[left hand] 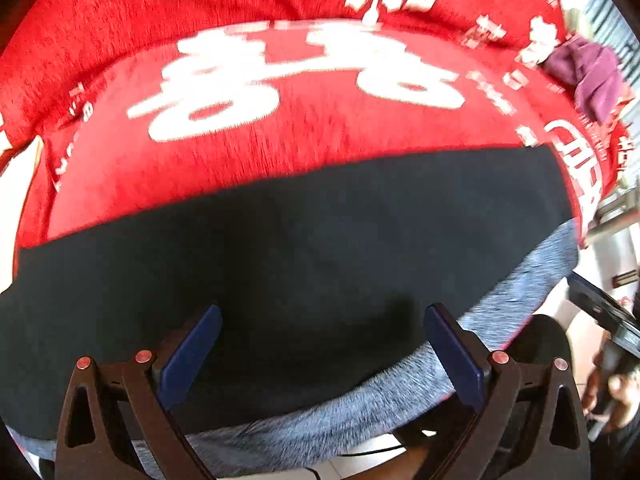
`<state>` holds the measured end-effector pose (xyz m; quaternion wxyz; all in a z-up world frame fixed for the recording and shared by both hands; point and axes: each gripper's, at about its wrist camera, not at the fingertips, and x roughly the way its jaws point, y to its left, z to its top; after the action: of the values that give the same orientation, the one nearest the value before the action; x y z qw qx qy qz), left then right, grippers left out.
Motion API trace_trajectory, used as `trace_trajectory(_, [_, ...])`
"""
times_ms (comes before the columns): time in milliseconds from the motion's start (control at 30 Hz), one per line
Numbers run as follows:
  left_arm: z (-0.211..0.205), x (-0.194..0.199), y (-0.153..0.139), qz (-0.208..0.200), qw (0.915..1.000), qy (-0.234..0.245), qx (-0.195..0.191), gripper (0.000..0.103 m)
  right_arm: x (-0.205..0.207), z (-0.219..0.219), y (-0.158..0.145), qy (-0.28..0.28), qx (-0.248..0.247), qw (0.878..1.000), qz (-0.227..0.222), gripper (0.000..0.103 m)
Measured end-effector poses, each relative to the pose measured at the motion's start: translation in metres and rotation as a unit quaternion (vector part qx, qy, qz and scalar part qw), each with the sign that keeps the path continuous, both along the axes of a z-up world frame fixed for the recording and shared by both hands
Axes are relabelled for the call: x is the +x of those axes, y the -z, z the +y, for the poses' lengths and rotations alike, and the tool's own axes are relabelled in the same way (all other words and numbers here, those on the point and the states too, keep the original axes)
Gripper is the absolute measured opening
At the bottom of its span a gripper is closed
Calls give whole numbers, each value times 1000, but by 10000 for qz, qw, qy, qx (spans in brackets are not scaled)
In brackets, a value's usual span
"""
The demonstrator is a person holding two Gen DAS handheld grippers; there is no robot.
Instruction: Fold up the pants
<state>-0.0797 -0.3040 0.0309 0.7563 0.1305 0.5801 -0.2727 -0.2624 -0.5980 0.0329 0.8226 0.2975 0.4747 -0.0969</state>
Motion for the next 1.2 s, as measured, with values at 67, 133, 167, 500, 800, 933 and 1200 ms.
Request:
trace_trajectory(67, [-1, -6, 0, -261, 9996, 47, 100, 101, -5, -2, 8, -1, 307, 9994, -148, 91])
trace_trajectory(133, [-8, -9, 1, -318, 9993, 37, 191, 101, -4, -4, 17, 4, 531, 9982, -282, 84])
trace_trajectory(167, [-7, -8, 1, -296, 9994, 2, 196, 101, -2, -1, 19, -1, 529, 9978, -391, 84])
trace_trajectory(500, [-12, 3, 4, -90, 9992, -327, 232, 101, 3, -17, 17, -17, 1095, 9844, -1377, 77])
trace_trajectory(800, [-7, 5, 11, -125, 9911, -1155, 651, 103, 6, -19, 23, 195, 1459, 9772, -1528, 75])
trace_trajectory(933, [3, 7, 0, 64, 9904, -1307, 445, 103, 30, -15, 16, 63, 1337, 9802, -1459, 56])
trace_trajectory(1200, [30, 20, 17, 158, 9821, -1792, 552, 103, 41, -7, 21, 0, 1320, 9836, -1229, 30])
